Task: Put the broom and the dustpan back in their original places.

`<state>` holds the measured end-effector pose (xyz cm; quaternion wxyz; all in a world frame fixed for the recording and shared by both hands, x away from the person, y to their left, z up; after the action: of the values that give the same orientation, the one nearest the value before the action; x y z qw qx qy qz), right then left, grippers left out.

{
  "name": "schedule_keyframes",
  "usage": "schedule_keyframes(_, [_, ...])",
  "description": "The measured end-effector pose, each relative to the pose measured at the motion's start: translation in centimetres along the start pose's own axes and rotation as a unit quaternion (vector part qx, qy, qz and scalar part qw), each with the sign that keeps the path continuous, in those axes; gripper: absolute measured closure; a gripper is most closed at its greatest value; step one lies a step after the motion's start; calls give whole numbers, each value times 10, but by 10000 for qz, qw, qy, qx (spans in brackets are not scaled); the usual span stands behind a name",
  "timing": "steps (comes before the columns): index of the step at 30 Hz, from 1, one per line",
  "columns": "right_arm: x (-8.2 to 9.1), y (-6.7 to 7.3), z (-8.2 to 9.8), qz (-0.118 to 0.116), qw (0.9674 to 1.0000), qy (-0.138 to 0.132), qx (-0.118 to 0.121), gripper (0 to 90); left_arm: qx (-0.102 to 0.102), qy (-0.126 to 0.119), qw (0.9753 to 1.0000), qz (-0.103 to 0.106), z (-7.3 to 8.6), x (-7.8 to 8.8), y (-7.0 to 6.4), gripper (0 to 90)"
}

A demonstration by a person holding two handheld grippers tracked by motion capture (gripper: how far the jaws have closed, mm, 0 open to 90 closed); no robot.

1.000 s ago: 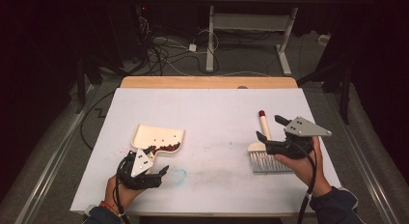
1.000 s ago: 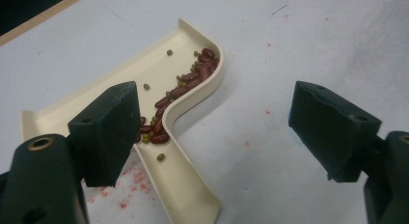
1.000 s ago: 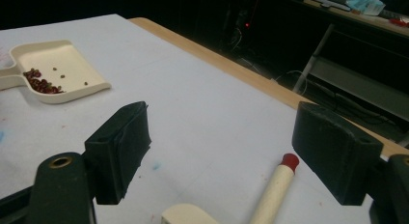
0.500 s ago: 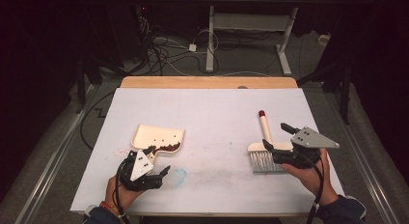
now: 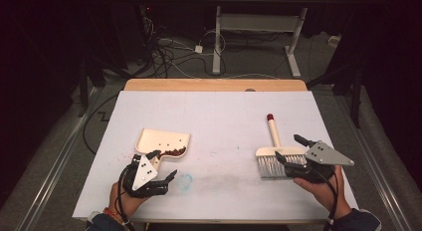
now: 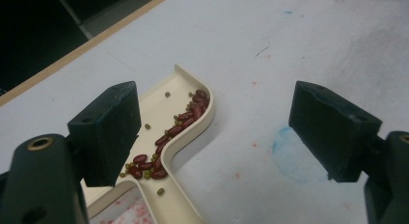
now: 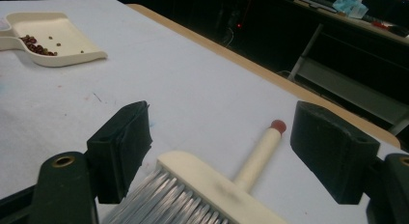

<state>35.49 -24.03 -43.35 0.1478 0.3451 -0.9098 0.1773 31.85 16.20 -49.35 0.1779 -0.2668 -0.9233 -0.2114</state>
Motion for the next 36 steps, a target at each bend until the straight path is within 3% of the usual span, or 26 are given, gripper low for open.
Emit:
schedule_keyframes(10, [6, 9, 23, -62, 9999, 48, -65, 228, -36, -171, 9998, -30, -6, 2, -1, 171])
schedule_keyframes(17, [7, 15, 43, -52, 9996, 238, -108, 227, -28, -270, 9996, -47, -10, 2, 1, 171])
schedule_keyframes(23, [2, 22, 58, -253, 9983, 503, -117, 217, -35, -309, 9995, -67, -12, 1, 1, 170])
schedule_keyframes(36, [3, 23, 58, -191, 9981, 575, -64, 217, -122, -264, 9996, 44, -10, 0, -4, 170])
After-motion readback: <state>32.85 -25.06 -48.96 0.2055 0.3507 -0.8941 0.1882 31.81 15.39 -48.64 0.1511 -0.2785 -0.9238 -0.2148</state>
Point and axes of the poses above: each handheld gripper's, and its own axes: x roughly backward along the jaws, z roughly out of its underside, y roughly to its left, the point moved 6 cm from there along -x, roughly forward along the jaws, and after that the axes turned 7 degrees about -z, right-handed, at the moved point
